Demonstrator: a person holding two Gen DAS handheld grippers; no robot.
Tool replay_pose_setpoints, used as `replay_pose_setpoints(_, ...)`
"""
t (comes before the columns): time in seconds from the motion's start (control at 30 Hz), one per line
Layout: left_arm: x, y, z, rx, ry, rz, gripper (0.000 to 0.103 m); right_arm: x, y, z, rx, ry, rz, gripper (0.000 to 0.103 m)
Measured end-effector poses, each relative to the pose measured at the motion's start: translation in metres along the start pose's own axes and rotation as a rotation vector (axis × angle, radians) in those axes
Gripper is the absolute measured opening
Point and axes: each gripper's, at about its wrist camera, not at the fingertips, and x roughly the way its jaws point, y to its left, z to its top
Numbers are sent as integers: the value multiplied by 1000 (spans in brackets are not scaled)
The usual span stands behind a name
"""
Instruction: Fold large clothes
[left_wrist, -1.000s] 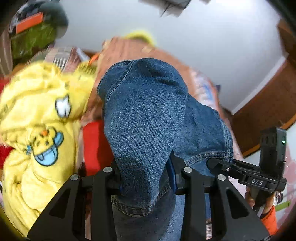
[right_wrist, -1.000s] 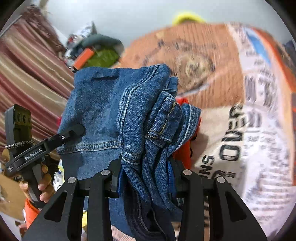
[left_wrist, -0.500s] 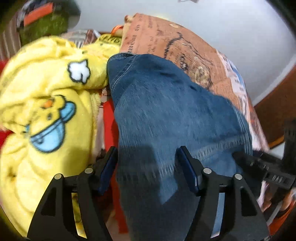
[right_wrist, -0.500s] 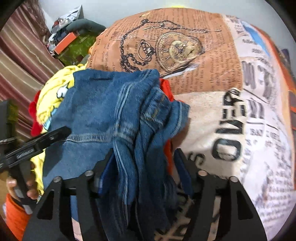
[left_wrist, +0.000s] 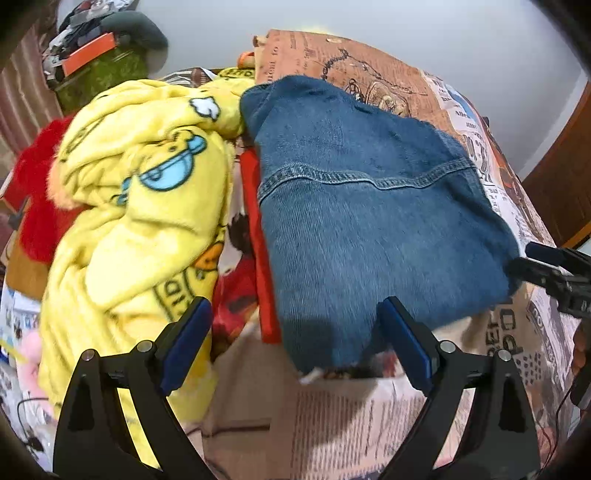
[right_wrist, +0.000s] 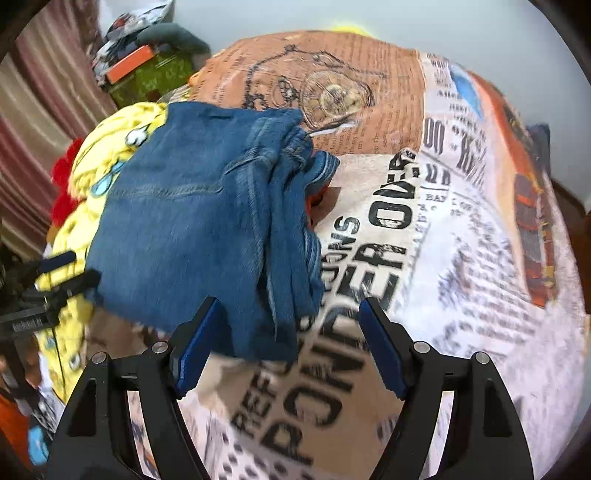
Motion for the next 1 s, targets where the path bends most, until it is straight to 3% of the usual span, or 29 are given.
replay_pose_setpoints(0.17, -51, -12, -2, 34, -83, 30, 92, -50, 18, -13, -56, -82, 11, 73)
replay_pose_setpoints(0.37, -153, -39, -10, 94, -301, 24, 92, -135, 41, -22, -89, -273, 27, 73)
replay_pose_setpoints(0.67, -303, -75, -57, 129, -677, -22, 93, -264, 76, -61, -125, -633, 68, 73)
replay_pose_setpoints(0.83, -347, -86, -92, 114, -810, -50, 93, -312, 91, -96, -134, -805, 77, 74)
replay_pose_setpoints(1.0, -369, -93, -122, 95, -901, -52, 93, -329, 105, -122, -145, -900, 69, 77)
